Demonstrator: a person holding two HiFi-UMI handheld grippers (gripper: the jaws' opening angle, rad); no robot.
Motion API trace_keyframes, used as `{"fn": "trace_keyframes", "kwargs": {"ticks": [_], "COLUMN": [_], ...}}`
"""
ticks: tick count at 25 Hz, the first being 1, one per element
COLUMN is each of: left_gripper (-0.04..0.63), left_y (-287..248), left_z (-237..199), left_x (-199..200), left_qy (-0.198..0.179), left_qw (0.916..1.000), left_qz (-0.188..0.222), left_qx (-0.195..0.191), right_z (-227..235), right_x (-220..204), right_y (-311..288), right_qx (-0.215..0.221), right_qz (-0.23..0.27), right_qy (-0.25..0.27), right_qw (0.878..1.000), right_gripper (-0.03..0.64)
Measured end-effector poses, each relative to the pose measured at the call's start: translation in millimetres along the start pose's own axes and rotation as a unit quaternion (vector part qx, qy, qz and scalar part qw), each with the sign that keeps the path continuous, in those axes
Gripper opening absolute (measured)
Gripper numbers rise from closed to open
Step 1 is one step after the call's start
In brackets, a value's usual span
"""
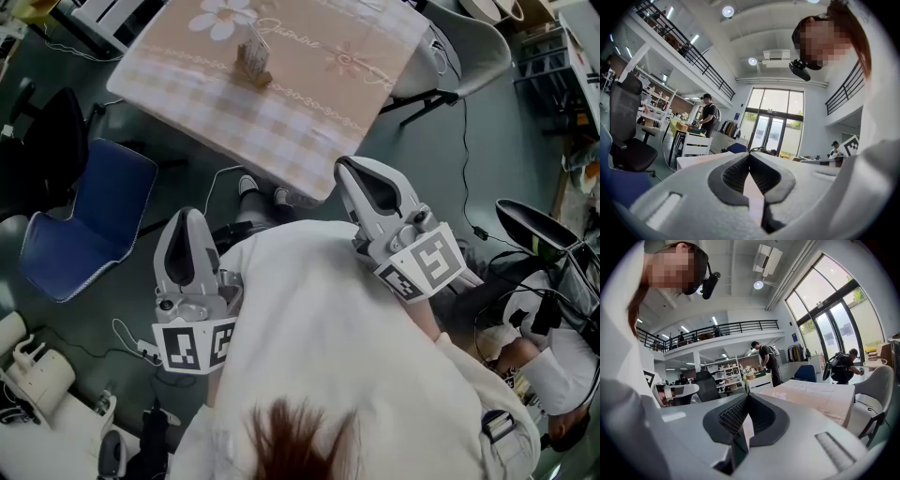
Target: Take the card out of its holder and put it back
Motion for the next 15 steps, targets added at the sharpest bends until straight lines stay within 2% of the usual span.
{"fn": "trace_keyframes", "kwargs": {"ticks": [15], "left_gripper": [0.0], "left_y": [-14.6], "left_z": [3.6], "left_x": [4.0], "left_qy": [-0.01], "left_qw": [0.9997], "left_qz": [0.006], "left_qx": [-0.023], "right_z": [5.9], "right_x": [5.6], "right_y": [2.6], "right_qx": [-0.013], "right_qz": [0.017], "right_qy": [0.004], "right_qw": [1.0], "right_gripper": [-0.002]}}
Point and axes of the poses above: the fingertips, and each gripper's own axes: y backward along the fingers, z to its right, x out of its top, the point moved 10 cm from there along y, backward along the fingers, and after that the axes turned 15 degrees about -y, right-handed, at the moved point
